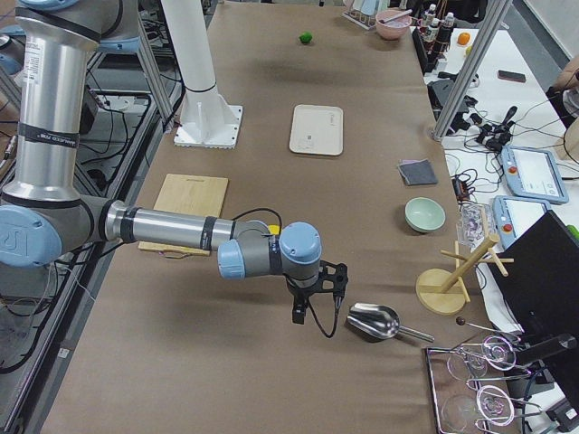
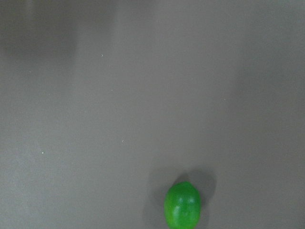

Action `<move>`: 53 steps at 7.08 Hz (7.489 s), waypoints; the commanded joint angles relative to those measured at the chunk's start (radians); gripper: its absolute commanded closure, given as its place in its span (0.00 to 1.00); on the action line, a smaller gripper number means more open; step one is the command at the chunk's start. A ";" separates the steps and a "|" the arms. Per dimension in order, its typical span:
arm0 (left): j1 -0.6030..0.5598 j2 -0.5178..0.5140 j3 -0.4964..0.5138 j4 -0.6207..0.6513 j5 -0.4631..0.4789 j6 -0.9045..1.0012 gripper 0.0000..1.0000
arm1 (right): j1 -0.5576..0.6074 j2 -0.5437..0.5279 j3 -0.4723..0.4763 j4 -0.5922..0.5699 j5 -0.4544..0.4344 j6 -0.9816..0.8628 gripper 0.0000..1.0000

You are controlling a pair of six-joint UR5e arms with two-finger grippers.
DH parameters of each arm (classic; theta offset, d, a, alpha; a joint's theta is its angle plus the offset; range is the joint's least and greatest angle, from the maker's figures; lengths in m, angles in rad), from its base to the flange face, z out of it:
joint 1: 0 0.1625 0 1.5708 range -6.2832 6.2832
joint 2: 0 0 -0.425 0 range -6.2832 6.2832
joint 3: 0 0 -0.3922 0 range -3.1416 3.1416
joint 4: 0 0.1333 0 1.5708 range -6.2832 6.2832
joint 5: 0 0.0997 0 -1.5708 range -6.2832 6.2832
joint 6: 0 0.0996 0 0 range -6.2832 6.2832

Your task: Place all lemons on tray

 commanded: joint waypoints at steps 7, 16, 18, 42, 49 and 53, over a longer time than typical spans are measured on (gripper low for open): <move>0.149 0.189 -0.071 -0.440 0.010 -0.422 0.03 | -0.237 0.056 0.138 0.006 0.022 0.315 0.00; 0.389 0.179 0.116 -0.798 0.152 -0.622 0.06 | -0.550 0.067 0.202 -0.017 0.027 0.396 0.02; 0.391 0.179 0.119 -0.806 0.154 -0.628 0.11 | -0.586 0.053 0.205 -0.035 0.013 0.385 0.02; 0.435 -0.567 -0.019 0.159 0.028 -0.636 1.00 | -0.713 0.691 0.005 -0.038 -0.055 0.368 0.78; 0.616 -0.736 0.058 0.113 0.137 -0.920 1.00 | -0.816 0.867 -0.236 0.092 -0.134 0.305 0.75; 0.728 -0.815 0.067 0.074 0.198 -1.038 1.00 | -0.825 0.822 -0.226 0.098 -0.130 0.310 0.06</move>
